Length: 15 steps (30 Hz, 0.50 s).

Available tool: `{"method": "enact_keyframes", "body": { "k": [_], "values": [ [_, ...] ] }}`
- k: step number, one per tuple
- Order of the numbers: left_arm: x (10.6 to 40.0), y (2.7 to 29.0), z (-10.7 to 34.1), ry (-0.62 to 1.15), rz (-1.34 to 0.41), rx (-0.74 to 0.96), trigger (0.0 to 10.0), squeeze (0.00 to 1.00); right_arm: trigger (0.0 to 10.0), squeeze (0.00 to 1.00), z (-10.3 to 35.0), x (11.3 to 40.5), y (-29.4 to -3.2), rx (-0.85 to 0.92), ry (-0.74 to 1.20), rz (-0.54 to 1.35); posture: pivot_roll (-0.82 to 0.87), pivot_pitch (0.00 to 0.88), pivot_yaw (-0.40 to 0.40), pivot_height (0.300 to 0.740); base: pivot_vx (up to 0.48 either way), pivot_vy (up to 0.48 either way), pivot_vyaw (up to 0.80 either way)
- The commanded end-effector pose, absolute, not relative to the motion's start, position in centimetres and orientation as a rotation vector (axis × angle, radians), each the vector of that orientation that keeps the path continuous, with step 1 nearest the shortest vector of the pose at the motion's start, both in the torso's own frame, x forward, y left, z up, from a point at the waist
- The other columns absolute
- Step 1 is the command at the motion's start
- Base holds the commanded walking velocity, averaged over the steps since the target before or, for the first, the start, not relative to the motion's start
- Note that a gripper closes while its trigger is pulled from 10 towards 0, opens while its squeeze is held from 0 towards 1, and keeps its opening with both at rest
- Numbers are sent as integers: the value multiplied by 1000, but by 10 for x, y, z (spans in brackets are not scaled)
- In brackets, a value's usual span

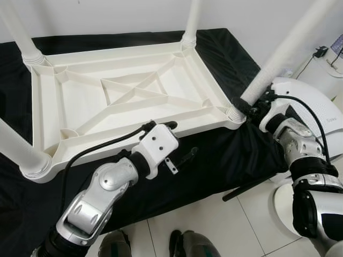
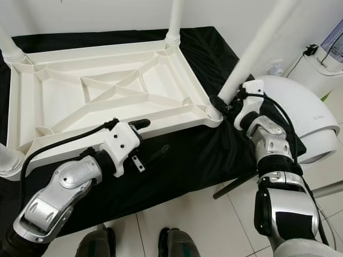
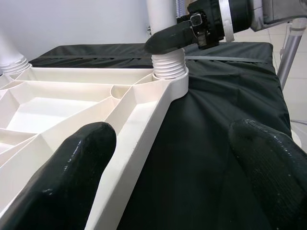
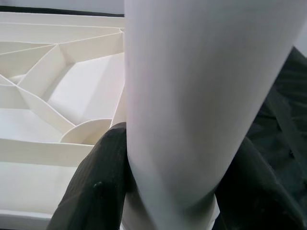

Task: Building children table

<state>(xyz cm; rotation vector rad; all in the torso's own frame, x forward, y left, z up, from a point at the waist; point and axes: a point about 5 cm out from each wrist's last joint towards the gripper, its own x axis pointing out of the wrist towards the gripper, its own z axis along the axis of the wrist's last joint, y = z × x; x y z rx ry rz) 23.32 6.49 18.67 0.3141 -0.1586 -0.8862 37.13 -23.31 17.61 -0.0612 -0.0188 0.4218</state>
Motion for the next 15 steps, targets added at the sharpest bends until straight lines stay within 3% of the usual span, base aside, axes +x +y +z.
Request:
{"method": "enact_keyframes", "body": {
  "k": [1, 15],
  "values": [
    [229, 61, 187, -164, -929, 317, 10000, 0, 10000, 0, 151, 365, -238, -86, 69, 359, 25, 123, -71, 740, 0, 0, 0],
    [228, 62, 188, -159, -930, 314, 10000, 0, 10000, 0, 122, 354, -241, -16, 149, 301, 22, 139, -66, 740, 0, 0, 0]
  ]
}}
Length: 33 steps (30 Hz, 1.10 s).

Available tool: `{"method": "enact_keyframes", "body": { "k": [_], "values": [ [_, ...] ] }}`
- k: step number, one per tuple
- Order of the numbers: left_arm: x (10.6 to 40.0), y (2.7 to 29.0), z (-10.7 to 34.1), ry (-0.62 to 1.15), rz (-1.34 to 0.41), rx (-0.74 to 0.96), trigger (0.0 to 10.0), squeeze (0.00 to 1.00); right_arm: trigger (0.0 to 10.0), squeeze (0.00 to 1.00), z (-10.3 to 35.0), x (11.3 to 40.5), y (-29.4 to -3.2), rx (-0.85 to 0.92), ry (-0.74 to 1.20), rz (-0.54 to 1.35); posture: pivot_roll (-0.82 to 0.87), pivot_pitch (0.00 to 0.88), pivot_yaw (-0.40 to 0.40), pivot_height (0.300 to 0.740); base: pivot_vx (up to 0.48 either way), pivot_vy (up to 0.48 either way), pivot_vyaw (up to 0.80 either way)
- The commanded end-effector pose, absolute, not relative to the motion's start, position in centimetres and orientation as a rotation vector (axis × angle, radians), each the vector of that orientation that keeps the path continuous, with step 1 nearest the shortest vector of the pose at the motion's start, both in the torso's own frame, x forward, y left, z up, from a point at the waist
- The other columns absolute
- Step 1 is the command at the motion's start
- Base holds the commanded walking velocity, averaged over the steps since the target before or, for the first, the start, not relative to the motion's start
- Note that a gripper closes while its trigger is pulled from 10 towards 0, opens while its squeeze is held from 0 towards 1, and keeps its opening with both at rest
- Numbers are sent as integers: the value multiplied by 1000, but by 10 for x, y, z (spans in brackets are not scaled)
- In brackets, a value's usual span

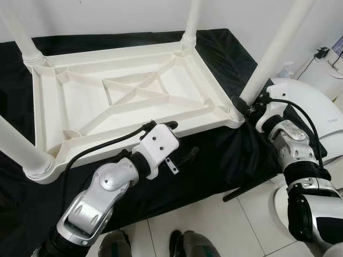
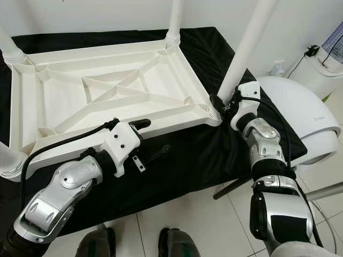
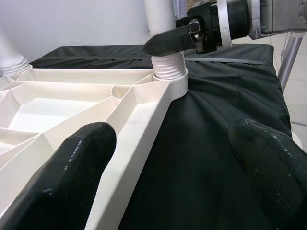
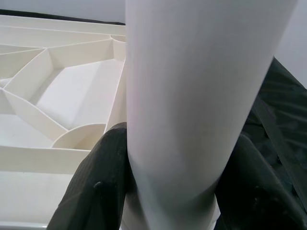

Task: Building children table

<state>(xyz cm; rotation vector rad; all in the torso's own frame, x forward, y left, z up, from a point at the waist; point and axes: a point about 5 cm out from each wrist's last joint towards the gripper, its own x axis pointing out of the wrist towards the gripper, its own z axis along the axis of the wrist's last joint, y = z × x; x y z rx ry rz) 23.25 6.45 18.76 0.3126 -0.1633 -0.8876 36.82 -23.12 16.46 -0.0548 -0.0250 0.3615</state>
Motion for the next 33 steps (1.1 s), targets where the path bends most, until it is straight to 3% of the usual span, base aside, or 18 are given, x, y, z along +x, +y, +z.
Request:
{"method": "enact_keyframes", "body": {
  "k": [1, 22, 33],
  "values": [
    [228, 62, 188, -159, -930, 314, 10000, 0, 10000, 0, 121, 354, -242, -15, 151, 293, 22, 139, -66, 740, 0, 0, 0],
    [229, 63, 189, -158, -920, 313, 10000, 0, 10000, 0, 103, 346, -239, 24, 121, 126, 18, 149, -66, 740, 0, 0, 0],
    [228, 63, 190, -160, -919, 306, 10000, 0, 10000, 0, 93, 337, -228, 145, 43, 133, 24, 158, -63, 740, 0, 0, 0]
  ]
}}
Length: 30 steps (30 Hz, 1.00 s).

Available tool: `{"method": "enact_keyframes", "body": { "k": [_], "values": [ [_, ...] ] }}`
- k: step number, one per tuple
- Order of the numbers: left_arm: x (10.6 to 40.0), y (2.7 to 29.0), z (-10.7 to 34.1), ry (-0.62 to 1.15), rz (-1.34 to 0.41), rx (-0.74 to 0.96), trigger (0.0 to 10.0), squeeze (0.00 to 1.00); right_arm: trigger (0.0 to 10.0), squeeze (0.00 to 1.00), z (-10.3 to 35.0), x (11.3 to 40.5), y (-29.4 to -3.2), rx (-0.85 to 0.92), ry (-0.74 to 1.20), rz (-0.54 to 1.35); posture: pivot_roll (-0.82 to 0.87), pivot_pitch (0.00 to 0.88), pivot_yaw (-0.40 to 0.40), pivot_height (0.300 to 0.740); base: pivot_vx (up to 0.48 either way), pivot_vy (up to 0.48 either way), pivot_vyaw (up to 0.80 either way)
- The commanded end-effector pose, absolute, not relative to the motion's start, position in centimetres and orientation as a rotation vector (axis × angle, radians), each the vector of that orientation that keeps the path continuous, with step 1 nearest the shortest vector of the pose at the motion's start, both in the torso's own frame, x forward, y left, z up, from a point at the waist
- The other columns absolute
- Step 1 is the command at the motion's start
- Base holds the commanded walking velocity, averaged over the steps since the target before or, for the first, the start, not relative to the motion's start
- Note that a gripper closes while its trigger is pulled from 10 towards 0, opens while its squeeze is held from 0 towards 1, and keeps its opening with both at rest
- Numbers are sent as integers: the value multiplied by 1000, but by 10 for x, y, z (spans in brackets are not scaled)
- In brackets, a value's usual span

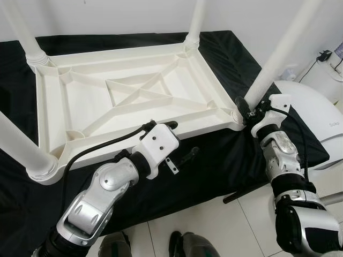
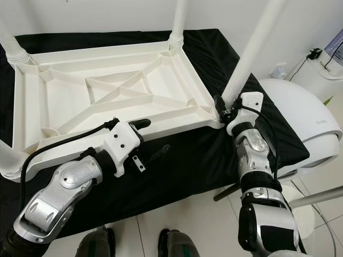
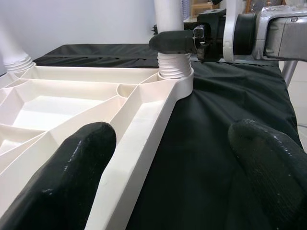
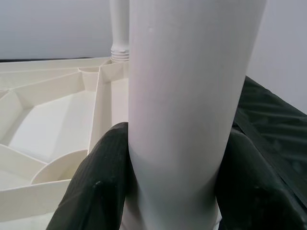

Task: Building children table

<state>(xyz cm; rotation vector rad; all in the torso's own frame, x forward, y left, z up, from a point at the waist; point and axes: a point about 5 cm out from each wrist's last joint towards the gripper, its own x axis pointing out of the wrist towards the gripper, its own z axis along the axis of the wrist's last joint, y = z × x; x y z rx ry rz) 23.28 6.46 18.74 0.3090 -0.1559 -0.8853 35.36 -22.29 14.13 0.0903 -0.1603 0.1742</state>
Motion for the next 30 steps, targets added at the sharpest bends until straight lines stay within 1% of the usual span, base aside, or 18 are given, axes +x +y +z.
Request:
{"method": "enact_keyframes", "body": {
  "k": [1, 11, 14, 15, 19, 26, 30],
  "values": [
    [228, 63, 190, -159, -918, 306, 10000, 0, 10000, 0, 93, 336, -227, 161, 34, 132, 24, 157, -62, 740, 0, 0, 0],
    [229, 63, 191, -161, -918, 304, 10000, 0, 10000, 0, 91, 334, -220, 189, 1, 146, 23, 158, -63, 740, 0, 0, 0],
    [229, 62, 191, -160, -917, 303, 10000, 0, 10000, 0, 90, 333, -220, 167, 3, 153, 23, 156, -63, 740, 0, 0, 0],
    [228, 62, 190, -159, -916, 302, 10000, 0, 10000, 0, 92, 332, -219, 100, -4, 175, 23, 154, -62, 740, 0, 0, 0],
    [228, 63, 190, -159, -915, 302, 10000, 0, 10000, 0, 95, 333, -217, 66, -16, 194, 24, 153, -64, 740, 0, 0, 0],
    [228, 63, 190, -159, -914, 302, 10000, 0, 10000, 0, 92, 332, -210, 56, -16, 230, 27, 146, -65, 740, 0, 0, 0],
    [228, 63, 190, -160, -913, 302, 10000, 0, 10000, 0, 88, 329, -212, 51, 1, 222, 29, 145, -65, 740, 0, 0, 0]
  ]
}}
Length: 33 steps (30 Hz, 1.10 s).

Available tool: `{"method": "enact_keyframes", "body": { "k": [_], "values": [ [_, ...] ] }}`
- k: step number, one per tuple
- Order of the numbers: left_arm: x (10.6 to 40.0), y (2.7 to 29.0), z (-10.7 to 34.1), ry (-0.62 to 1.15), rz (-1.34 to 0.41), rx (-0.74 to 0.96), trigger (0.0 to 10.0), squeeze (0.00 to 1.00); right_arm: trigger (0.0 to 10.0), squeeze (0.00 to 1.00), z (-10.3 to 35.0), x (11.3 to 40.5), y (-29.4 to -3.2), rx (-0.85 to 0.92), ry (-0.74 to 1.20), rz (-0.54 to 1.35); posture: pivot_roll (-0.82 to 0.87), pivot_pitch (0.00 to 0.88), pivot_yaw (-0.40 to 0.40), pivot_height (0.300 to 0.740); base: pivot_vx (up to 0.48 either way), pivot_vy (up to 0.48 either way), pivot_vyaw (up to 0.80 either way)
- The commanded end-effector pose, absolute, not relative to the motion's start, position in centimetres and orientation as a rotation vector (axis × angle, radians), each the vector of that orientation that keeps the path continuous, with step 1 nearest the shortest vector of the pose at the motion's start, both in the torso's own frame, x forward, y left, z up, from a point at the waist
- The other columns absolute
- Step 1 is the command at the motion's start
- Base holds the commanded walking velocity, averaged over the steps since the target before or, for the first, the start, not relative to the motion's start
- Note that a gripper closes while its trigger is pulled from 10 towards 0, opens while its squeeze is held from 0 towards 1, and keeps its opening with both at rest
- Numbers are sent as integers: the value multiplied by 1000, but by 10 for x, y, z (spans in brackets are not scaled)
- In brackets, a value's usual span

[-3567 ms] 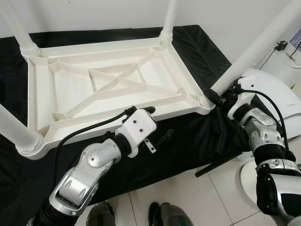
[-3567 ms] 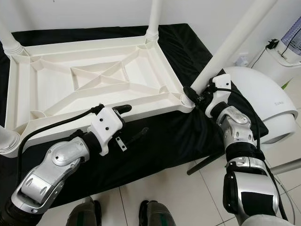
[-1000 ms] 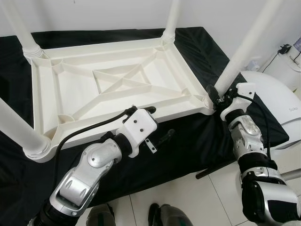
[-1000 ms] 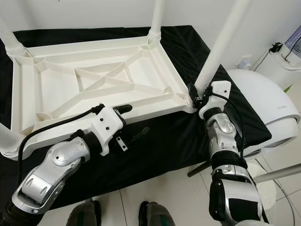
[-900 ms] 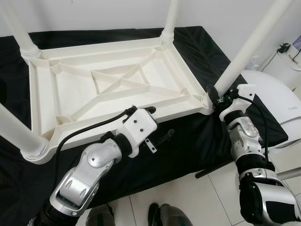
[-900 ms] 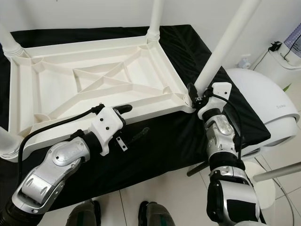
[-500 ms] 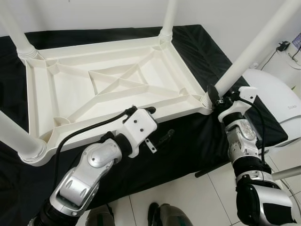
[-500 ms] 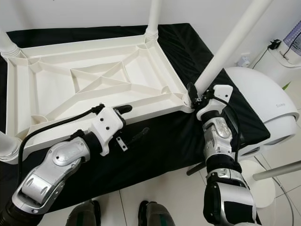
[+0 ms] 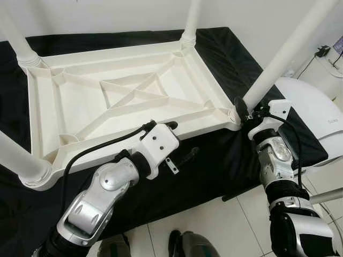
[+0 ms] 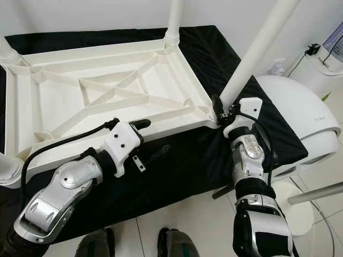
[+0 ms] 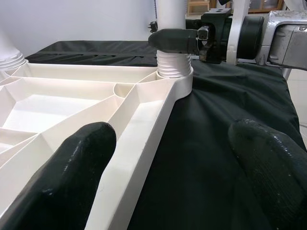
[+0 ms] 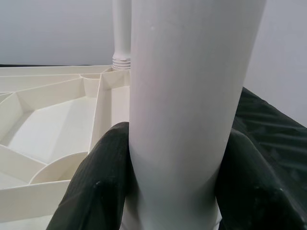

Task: Building children table

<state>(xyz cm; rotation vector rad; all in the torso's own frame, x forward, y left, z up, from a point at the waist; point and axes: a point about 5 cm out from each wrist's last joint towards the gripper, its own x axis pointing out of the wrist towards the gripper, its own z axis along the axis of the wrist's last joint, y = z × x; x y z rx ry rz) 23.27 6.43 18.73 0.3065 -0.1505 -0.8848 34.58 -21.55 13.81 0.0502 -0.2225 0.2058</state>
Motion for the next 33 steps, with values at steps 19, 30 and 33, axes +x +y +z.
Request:
{"method": "enact_keyframes", "body": {
  "k": [19, 30, 33],
  "values": [
    [228, 63, 191, -160, -918, 304, 10000, 0, 10000, 0, 75, 318, -223, 42, 30, 179, 22, 151, -59, 740, 0, 0, 0],
    [229, 63, 192, -162, -916, 303, 10000, 0, 10000, 0, 78, 322, -223, 90, 32, 81, 20, 154, -60, 740, 0, 0, 0],
    [229, 63, 192, -163, -916, 303, 10000, 0, 10000, 0, 81, 324, -221, 97, 15, 24, 21, 154, -59, 740, 0, 0, 0]
  ]
}}
